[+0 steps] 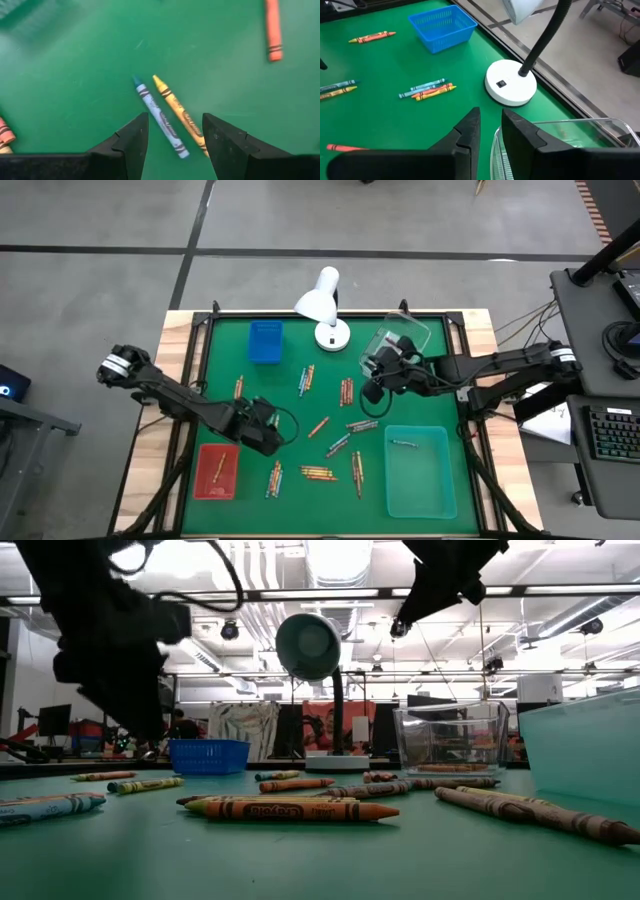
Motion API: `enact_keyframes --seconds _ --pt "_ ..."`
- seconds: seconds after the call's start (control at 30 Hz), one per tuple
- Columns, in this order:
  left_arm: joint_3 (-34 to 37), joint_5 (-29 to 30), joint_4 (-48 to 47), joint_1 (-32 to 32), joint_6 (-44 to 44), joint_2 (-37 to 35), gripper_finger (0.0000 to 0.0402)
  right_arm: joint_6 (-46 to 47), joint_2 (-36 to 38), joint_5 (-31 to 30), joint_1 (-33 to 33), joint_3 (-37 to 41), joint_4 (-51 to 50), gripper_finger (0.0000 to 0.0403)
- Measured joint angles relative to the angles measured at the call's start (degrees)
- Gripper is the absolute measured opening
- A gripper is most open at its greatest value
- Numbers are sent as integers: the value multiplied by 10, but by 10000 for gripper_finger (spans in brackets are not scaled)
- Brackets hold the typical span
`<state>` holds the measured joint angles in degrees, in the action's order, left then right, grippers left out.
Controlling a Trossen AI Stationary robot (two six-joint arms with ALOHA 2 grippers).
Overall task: Sort crayons
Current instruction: Put the blue crayon into the green bin
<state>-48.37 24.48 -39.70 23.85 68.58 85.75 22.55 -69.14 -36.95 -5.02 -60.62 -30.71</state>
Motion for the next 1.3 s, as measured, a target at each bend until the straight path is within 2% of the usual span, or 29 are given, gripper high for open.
enact_keyframes --seconds 0.23,0.47,1.0,1.13,1.3 --pt "0 0 -4 -12 0 45 168 3 -3 -1 0 0 1 77" --pt "0 0 -3 -12 -3 76 168 6 -3 -1 0 0 2 68" --pt "-1 3 -4 -18 -3 118 167 34 -3 -1 0 0 2 77" --pt "-1 5 -3 -19 -4 118 153 36 -3 -1 0 0 2 71" --pt "0 6 0 -19 -5 119 117 39 -3 -1 0 0 2 63"
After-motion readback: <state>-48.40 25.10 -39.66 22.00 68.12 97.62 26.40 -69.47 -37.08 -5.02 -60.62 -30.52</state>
